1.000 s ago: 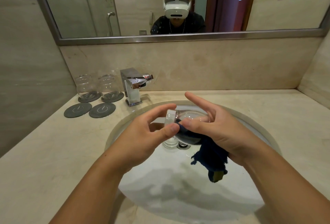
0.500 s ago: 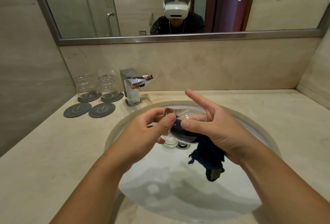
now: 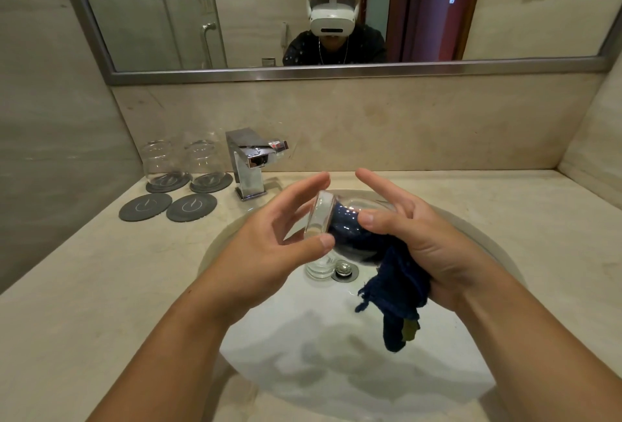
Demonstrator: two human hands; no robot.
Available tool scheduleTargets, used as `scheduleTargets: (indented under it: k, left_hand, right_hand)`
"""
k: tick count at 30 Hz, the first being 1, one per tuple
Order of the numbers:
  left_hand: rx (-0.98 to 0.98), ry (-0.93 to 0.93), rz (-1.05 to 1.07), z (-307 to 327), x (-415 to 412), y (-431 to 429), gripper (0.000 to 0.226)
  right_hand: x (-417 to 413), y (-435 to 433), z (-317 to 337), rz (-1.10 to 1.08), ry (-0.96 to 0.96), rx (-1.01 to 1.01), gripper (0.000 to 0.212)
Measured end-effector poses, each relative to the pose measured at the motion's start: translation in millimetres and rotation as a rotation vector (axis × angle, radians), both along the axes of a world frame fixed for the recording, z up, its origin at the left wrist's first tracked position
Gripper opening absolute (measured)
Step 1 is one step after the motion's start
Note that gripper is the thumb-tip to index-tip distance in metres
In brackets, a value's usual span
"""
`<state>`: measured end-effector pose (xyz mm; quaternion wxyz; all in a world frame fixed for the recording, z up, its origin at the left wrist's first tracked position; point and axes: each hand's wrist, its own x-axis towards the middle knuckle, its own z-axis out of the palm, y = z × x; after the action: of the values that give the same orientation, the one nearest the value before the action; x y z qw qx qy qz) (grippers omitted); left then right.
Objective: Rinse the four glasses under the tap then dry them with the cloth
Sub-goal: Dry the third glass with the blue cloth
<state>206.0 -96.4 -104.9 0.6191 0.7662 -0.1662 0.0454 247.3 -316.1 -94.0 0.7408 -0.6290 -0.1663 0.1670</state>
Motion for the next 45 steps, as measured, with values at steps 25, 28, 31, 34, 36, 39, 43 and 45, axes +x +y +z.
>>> scheduleTargets:
  k: [25,28,31,34,36,39,43,45]
  left_hand:
    - [-0.064,0.171,0.088,-1.1,-1.1,-7.9,0.054]
    - [-0.039,0.121,0.129,-0.5,0.1,-6.0,0.044]
    - [-0.015,0.088,0.078,1.7,-1.4,-5.6,0.041]
    - [0.024,0.077,-0.001,0.4,-2.4,-4.2,0.059]
    - [0.038,0.066,-0.021,-0.4,-1.5,-3.9,0.064]
    - [-0.031,0.115,-0.018,-0.6,-1.8,-5.2,0.056]
    - [-0.062,0.178,0.075,-0.3,-1.3,-6.2,0.049]
    - [-0.021,0.143,0.107,-0.9,0.1,-5.1,0.041]
  right_hand:
    - [-4.3,-0.3,4.9,0.06,0.068,0.009,0.081]
    - [-4.9,0.6,4.5,0.063,0.09,0.016,0.082]
    - [-4.8,-0.9,4.6,0.078,0.127,0.041,0.078]
    - [-3.3,-3.7,5.8,0.047,0.173,0.068,0.072]
    - [-2.6,-4.0,5.8,0.052,0.173,0.052,0.073]
    - [-2.5,-2.0,5.1,0.068,0.172,0.041,0.075]
    - [-3.5,-1.7,4.1,0.076,0.136,0.0,0.076]
    - [-3.9,-1.2,4.4,0.067,0.13,-0.002,0.077]
